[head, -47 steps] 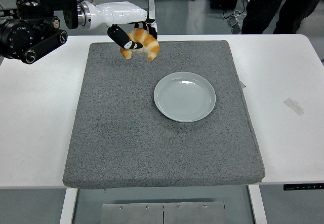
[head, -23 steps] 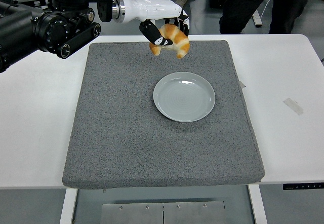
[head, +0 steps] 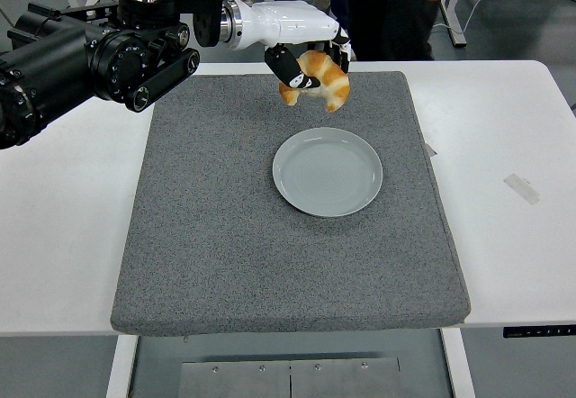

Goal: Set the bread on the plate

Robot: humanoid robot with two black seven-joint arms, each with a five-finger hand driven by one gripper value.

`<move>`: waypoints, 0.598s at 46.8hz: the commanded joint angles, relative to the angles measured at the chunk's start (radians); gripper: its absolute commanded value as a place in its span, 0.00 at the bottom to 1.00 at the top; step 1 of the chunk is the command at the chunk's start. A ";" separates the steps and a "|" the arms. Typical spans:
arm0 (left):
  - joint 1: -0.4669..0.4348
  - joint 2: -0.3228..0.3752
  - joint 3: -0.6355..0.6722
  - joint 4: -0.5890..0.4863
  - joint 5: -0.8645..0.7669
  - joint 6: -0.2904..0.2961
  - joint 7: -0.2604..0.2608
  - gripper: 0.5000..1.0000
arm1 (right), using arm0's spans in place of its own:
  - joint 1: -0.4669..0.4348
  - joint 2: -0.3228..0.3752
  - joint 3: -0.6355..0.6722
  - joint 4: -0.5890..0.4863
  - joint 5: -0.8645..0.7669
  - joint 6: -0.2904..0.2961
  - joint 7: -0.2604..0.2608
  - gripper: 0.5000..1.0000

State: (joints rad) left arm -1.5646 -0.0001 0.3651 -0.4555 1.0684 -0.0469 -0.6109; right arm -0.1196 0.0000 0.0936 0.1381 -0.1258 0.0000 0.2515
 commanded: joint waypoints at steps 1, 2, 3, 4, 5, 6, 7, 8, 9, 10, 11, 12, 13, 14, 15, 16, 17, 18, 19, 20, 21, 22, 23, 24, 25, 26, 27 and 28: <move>0.012 0.000 0.018 0.001 -0.001 0.004 0.000 0.00 | 0.000 0.000 0.000 0.000 0.000 0.000 0.000 1.00; 0.017 0.000 0.018 0.004 -0.001 0.004 0.000 0.00 | 0.000 0.000 0.000 0.000 0.000 0.000 0.000 1.00; 0.023 0.000 0.020 0.009 -0.001 0.004 0.000 0.00 | 0.000 0.000 0.000 0.000 0.000 0.000 0.000 1.00; 0.028 0.000 0.020 0.015 0.001 0.004 0.000 0.00 | 0.000 0.000 0.000 0.000 0.000 0.000 -0.001 1.00; 0.032 0.000 0.020 0.021 0.001 0.004 0.000 0.00 | 0.000 0.000 0.000 0.000 0.000 0.000 0.000 1.00; 0.038 0.000 0.020 0.026 0.001 0.004 0.000 0.00 | 0.000 0.000 0.000 0.000 0.000 0.000 0.000 1.00; 0.043 0.000 0.020 0.031 0.002 0.004 0.000 0.00 | 0.000 0.000 0.000 0.000 0.000 0.000 0.000 1.00; 0.046 0.000 0.020 0.035 0.002 0.004 0.000 0.00 | 0.000 0.000 0.000 0.000 0.000 0.000 0.000 1.00; 0.051 0.000 0.021 0.038 0.002 0.004 0.000 0.00 | 0.000 0.000 0.000 0.000 0.000 0.000 0.000 1.00; 0.055 0.000 0.021 0.043 0.002 0.006 0.000 0.00 | 0.000 0.000 0.000 0.000 0.000 0.000 0.000 1.00; 0.060 0.000 0.021 0.046 0.002 0.006 0.000 0.00 | 0.000 0.000 0.000 0.000 0.000 0.000 0.000 1.00; 0.066 0.000 0.021 0.047 0.004 0.006 0.000 0.00 | 0.000 0.000 0.000 0.000 0.000 0.000 0.000 1.00; 0.072 0.000 0.021 0.052 0.004 0.006 0.000 0.00 | 0.000 0.000 0.000 0.000 0.000 0.000 0.000 1.00; 0.078 0.000 0.023 0.055 0.004 0.006 0.000 0.00 | 0.000 0.000 0.000 0.000 0.000 0.000 0.000 1.00; 0.081 0.000 0.023 0.058 0.005 0.006 0.000 0.00 | 0.000 0.000 0.000 0.000 0.000 0.000 0.000 1.00; 0.086 0.000 0.023 0.063 0.004 0.007 0.000 0.00 | 0.000 0.000 0.000 0.000 0.000 0.000 0.000 1.00; 0.089 0.000 0.026 0.067 0.004 0.009 0.000 0.00 | 0.000 0.000 0.000 0.000 0.000 0.000 0.000 1.00; 0.095 0.000 0.028 0.070 0.004 0.009 0.000 0.00 | 0.000 0.000 0.000 0.000 0.000 0.000 0.000 1.00; 0.100 0.000 0.031 0.074 0.005 0.009 0.000 0.00 | 0.000 0.000 0.000 0.000 0.000 0.000 0.000 1.00; 0.103 0.000 0.032 0.075 0.005 0.010 0.000 0.00 | 0.000 0.000 0.000 0.000 0.000 0.000 0.000 1.00; 0.107 0.000 0.032 0.078 0.004 0.010 0.000 0.00 | 0.000 0.000 0.000 0.000 0.000 0.000 0.000 1.00; 0.110 0.000 0.032 0.080 0.004 0.013 0.000 0.00 | 0.000 0.000 0.000 0.000 0.000 0.000 0.000 1.00; 0.110 0.000 0.032 0.078 0.004 0.018 0.000 0.00 | 0.000 0.000 0.000 0.000 0.000 0.000 0.000 1.00; 0.110 0.000 0.032 0.080 0.004 0.024 0.000 0.00 | 0.000 0.000 0.000 0.000 0.000 0.000 0.000 1.00; 0.110 0.000 0.031 0.078 0.002 0.030 0.000 0.00 | 0.000 0.000 0.000 0.000 0.000 0.000 0.000 1.00; 0.110 0.000 0.031 0.078 -0.001 0.036 0.000 0.00 | 0.000 0.000 0.000 0.000 0.000 0.000 0.000 1.00; 0.110 0.000 0.028 0.077 -0.001 0.039 0.000 0.00 | 0.000 0.000 0.000 0.000 0.000 0.000 0.000 1.00; 0.110 0.000 0.025 0.077 -0.002 0.039 0.000 0.00 | 0.000 0.000 0.000 0.000 0.000 0.000 0.000 1.00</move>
State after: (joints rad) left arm -1.4542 0.0000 0.3969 -0.3768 1.0698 -0.0157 -0.6109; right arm -0.1196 0.0000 0.0936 0.1381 -0.1258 0.0000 0.2515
